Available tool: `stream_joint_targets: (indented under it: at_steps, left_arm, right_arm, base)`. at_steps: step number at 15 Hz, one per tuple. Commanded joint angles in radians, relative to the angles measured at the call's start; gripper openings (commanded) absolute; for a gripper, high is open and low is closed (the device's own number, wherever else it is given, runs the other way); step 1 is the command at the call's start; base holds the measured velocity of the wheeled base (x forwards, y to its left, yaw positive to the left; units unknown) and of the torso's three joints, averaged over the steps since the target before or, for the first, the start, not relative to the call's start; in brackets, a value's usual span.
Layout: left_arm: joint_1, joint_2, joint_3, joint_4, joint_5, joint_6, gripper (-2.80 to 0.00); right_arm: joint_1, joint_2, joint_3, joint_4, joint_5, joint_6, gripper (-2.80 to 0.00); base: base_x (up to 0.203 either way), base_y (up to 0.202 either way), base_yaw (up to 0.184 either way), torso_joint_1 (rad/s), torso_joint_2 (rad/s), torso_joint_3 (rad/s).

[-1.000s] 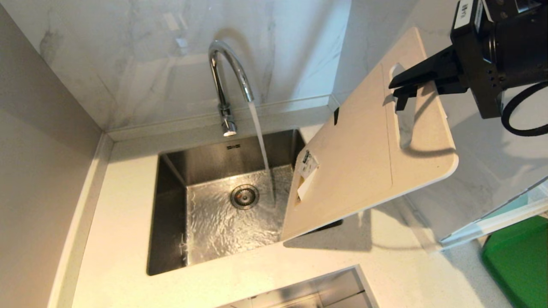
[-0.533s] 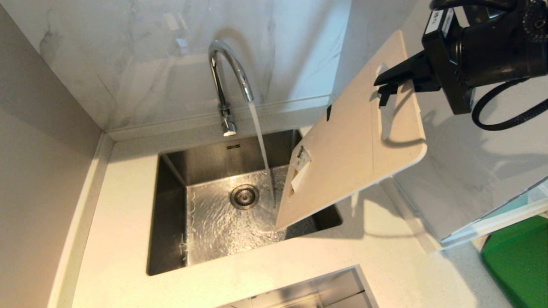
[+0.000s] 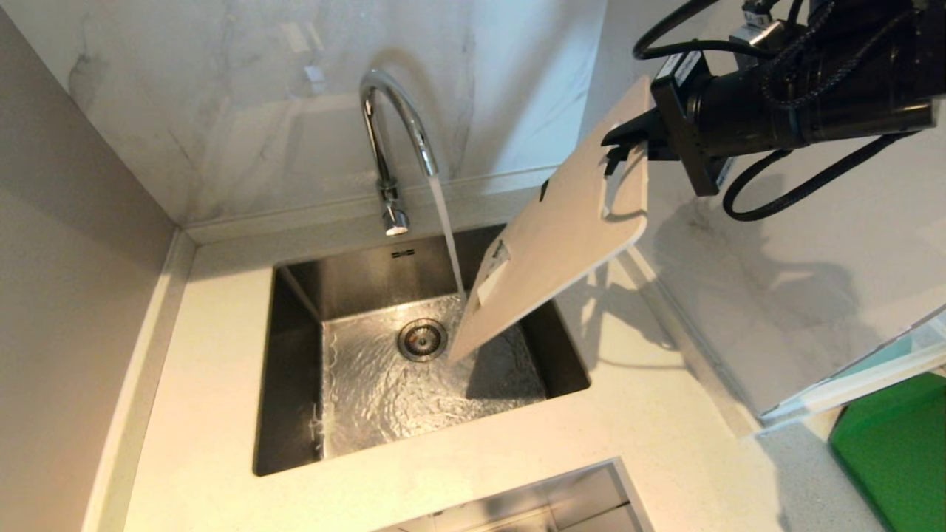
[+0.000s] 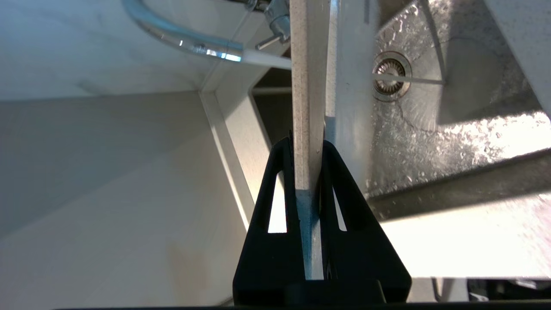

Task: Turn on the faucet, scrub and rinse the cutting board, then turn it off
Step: Scrub the cutting board underwater

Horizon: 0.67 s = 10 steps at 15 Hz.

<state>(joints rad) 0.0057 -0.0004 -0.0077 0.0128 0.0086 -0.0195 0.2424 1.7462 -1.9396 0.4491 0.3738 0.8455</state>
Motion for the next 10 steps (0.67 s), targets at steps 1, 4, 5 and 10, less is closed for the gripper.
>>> stream_joint_targets:
  at_steps: [1,4,5,10]
  left_arm:
    - [0.000,0.000,0.000,0.000,0.001,0.000,-2.80]
    - [0.000,0.001,0.000,0.001,0.001,0.000,-2.80]
    - [0.000,0.002,0.000,0.001,0.001,0.000,-2.80]
    - [0.000,0.001,0.000,0.001,0.001,0.000,-2.80]
  right_arm:
    - [-0.008,0.072,0.001,-0.041,0.003,0.017,-2.80]
    - [-0.015,0.133,0.000,-0.115,0.004,0.021,-2.80]
    - [-0.016,0.154,-0.001,-0.139,0.004,0.021,-2.80]
    - [-0.022,0.221,-0.001,-0.301,0.005,0.082,-2.80]
  base:
    - [0.000,0.000,0.000,0.000,0.00,0.000]
    - [0.000,0.000,0.000,0.000,0.00,0.000]
    - [0.000,0.000,0.000,0.000,0.00,0.000]
    - [0.000,0.000,0.000,0.000,0.00,0.000]
